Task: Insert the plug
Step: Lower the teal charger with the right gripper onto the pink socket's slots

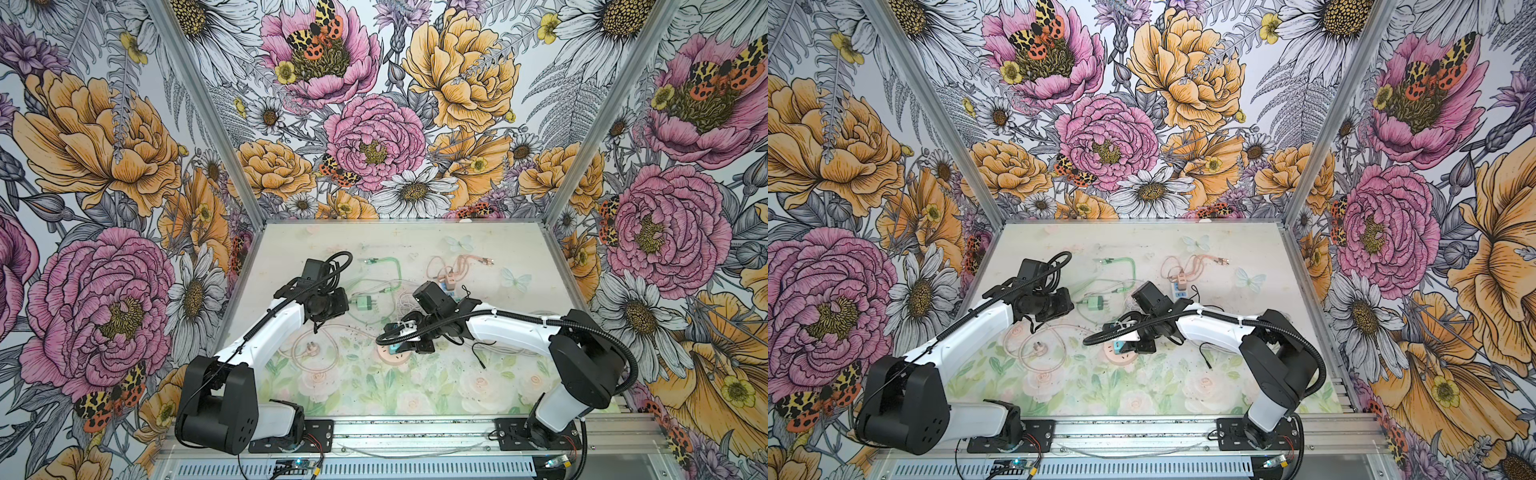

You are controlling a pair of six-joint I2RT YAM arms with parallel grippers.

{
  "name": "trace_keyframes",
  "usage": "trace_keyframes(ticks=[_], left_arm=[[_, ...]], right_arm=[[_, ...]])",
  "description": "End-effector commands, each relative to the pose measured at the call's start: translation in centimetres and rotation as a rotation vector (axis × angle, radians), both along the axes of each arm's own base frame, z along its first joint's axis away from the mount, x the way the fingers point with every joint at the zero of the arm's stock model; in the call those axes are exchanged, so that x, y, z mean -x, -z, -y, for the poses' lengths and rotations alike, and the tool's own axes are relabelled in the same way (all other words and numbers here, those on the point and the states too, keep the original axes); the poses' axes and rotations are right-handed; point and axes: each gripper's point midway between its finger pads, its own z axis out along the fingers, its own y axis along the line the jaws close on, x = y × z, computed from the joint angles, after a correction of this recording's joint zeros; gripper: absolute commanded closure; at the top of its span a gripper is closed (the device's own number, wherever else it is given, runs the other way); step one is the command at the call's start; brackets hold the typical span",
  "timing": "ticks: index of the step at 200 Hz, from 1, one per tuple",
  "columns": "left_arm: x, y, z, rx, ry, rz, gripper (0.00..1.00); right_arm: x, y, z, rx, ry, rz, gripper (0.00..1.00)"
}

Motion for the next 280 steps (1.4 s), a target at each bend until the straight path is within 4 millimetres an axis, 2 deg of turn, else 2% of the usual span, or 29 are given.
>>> trace_keyframes(ticks=[1, 53, 109, 113, 126, 165, 217, 280], left_arm=[[-1.2, -1.6, 0.4, 0.022, 0.027, 0.065, 0.88], [-0.9, -1.5, 0.3, 0.022, 0.029, 0.067, 0.88], [-0.7, -0.7, 0.3, 0.030, 0.029, 0.054, 0.89], [-0.7, -0.7, 0.3, 0.031, 0.030, 0.054, 0.89], [-0.7, -0.5, 0.4, 0.035, 0.033, 0.052, 0.89], [-0.6, -0.1, 0.4, 0.036, 0.034, 0.044, 0.89], [-0.7, 0.0, 0.6, 0.043, 0.040, 0.040, 0.89], [-0.7, -0.2, 0.7, 0.050, 0.044, 0.044, 0.90]], right_arm=[[1.4, 2.0, 1.9, 0.090, 0.010, -0.044, 1.00], [0.9, 2.1, 3.1, 0.134, 0.023, -0.004, 1.00], [0.8, -0.8, 2.0, 0.041, 0.004, 0.003, 1.00], [0.0, -0.8, 2.5, 0.041, 0.028, 0.002, 1.00], [-0.5, -0.8, 2.8, 0.046, 0.041, 0.009, 1.00], [-0.7, -1.3, 2.5, 0.021, 0.039, -0.006, 1.00], [-0.6, 0.7, 2.8, 0.073, 0.029, -0.034, 1.00], [-0.7, 4.2, 4.4, 0.268, -0.028, 0.007, 1.00]])
